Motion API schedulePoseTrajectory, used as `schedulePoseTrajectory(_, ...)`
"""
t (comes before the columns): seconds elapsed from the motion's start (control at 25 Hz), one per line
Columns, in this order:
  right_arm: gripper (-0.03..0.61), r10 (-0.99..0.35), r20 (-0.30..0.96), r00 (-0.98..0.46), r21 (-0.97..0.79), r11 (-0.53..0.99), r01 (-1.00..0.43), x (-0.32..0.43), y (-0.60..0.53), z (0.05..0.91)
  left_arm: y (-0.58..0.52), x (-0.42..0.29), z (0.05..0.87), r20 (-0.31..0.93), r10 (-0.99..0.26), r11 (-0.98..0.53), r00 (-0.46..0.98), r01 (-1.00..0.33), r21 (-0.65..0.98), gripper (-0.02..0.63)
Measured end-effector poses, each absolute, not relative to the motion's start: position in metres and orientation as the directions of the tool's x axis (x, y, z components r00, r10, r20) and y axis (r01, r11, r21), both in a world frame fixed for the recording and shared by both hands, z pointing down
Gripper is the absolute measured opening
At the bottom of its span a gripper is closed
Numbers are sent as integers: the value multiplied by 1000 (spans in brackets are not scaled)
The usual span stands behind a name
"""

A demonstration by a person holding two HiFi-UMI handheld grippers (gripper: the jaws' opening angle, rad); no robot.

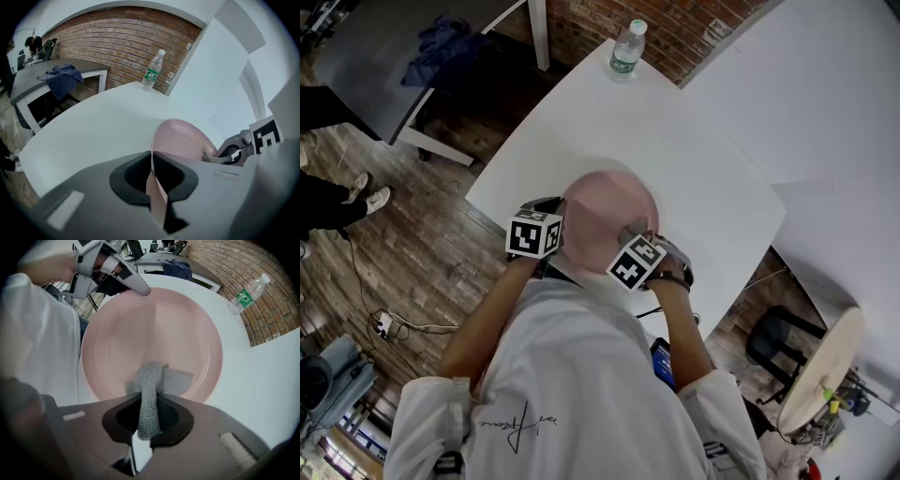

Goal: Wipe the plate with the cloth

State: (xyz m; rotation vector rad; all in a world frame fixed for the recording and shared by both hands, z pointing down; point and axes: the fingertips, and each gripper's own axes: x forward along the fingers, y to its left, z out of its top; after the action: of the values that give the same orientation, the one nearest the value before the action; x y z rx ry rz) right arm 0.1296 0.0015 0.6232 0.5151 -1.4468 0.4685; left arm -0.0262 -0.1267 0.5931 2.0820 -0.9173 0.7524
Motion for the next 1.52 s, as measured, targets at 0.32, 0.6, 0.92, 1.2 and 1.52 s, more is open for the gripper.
schedulePoseTrajectory(0.32,37,-44,994,101,95,808,-581,138,-9,624,-127,-25,594,731,-363,-482,578,-788,384,34)
schedulePoseTrajectory(0.6,37,-66,992,110,118,805,-582,142,-17,624,-127,-26,594,730,-360,-483,582,-785,388,34)
schedulePoseTrajectory(0.92,37,-82,991,110,131,797,-589,145,-24,623,-126,-28,593,724,-361,-476,588,-784,399,35)
schedulePoseTrajectory(1.2,37,-109,988,110,153,791,-592,149,-32,622,-126,-26,593,725,-360,-480,588,-783,396,35)
schedulePoseTrajectory(1.52,38,-140,985,101,172,793,-585,149,-42,622,-128,-28,593,724,-364,-479,587,-784,395,34)
